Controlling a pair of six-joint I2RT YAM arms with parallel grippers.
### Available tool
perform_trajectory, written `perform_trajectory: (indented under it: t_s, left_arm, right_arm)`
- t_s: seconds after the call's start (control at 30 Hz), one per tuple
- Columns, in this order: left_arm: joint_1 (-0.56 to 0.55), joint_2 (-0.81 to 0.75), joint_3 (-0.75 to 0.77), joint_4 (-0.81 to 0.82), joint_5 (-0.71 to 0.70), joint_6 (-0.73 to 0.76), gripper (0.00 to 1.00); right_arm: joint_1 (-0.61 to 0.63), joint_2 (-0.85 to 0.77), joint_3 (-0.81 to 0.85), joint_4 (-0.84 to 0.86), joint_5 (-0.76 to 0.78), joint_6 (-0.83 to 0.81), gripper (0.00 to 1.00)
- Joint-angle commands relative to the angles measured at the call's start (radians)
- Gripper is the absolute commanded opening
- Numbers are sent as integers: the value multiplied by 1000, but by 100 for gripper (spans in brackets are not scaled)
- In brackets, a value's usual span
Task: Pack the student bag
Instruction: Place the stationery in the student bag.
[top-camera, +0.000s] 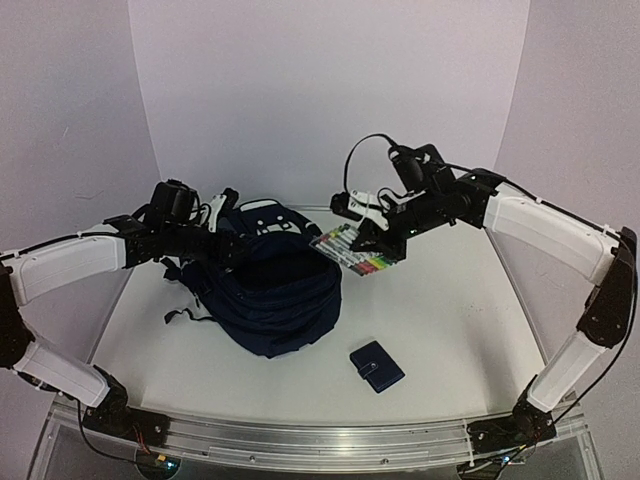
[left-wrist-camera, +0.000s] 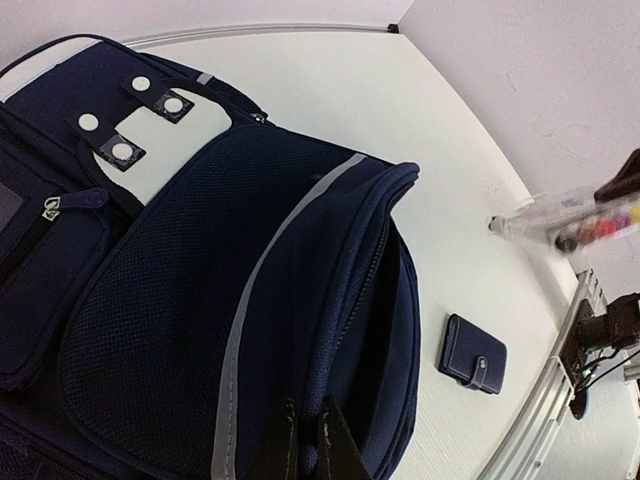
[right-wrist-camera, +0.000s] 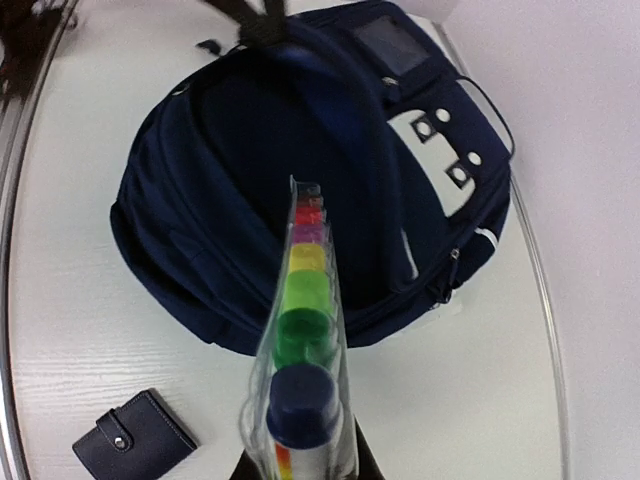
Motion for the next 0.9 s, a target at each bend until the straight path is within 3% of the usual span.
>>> perform_trajectory:
  t_s: [0.0, 0.17, 0.33, 0.7, 0.73, 0.87]
  left_arm:
    - [5, -105, 62, 8, 97, -83, 0]
    - [9, -184, 48, -13, 117, -97, 0]
    - [11, -233, 31, -51, 124, -98, 0]
    - [12, -312, -1, -66, 123, -96, 0]
    - [13, -312, -3, -65, 122, -95, 0]
    - [12, -312, -5, -64, 118, -90, 0]
  right_arm:
    - [136, 28, 74, -76, 211, -217, 0]
    - [282, 123, 118, -1, 374, -298, 0]
    - [348, 237, 208, 139, 491, -328, 0]
    - [384, 367, 238, 363, 521, -423, 0]
    - [386, 379, 242, 371, 510, -406, 4]
    - [396, 416, 245, 370, 484, -333, 45]
